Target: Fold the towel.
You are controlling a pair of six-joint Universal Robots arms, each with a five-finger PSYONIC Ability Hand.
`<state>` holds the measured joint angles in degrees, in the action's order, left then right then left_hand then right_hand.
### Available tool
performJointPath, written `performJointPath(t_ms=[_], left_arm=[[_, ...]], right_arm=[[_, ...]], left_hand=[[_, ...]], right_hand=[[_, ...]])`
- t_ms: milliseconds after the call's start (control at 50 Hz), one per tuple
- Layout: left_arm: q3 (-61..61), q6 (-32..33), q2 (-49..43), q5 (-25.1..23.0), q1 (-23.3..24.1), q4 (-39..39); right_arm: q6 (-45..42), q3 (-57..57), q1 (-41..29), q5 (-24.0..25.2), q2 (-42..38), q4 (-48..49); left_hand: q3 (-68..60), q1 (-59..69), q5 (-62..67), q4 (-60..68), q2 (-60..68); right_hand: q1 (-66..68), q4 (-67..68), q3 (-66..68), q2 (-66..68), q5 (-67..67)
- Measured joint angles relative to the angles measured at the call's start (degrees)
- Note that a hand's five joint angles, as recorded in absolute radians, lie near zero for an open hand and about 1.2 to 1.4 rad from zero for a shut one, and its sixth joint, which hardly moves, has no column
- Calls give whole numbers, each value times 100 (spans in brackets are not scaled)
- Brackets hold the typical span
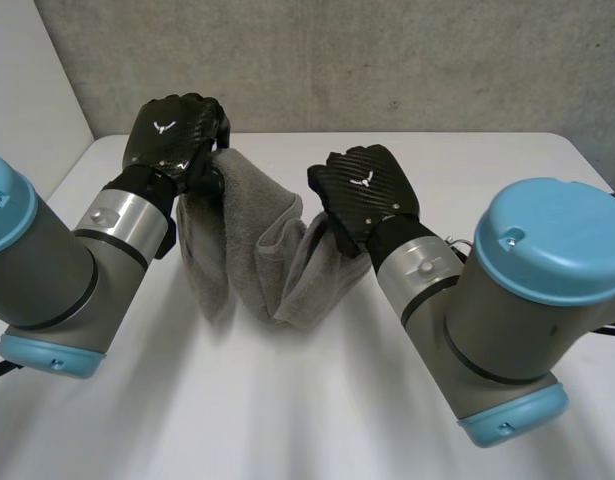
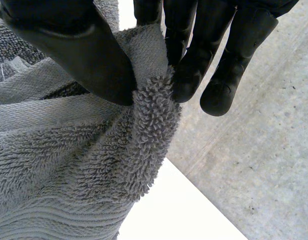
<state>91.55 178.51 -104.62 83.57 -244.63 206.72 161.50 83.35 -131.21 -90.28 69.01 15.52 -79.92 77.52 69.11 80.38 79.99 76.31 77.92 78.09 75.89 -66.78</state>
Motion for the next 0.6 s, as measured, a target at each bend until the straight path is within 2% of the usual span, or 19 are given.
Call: performJointPath(t_ms=[200, 600], left_arm=[[204, -105, 101, -68, 10, 22], [213, -126, 86, -28, 0, 28]], right_arm=[[121, 438, 145, 135, 270, 212], [-139, 79, 147, 122, 437, -78]], left_hand=[[0, 0, 0, -23, 0], [0, 0, 0, -24, 0]], right_hand=[[2, 0, 0, 1, 0], [3, 0, 0, 1, 0]])
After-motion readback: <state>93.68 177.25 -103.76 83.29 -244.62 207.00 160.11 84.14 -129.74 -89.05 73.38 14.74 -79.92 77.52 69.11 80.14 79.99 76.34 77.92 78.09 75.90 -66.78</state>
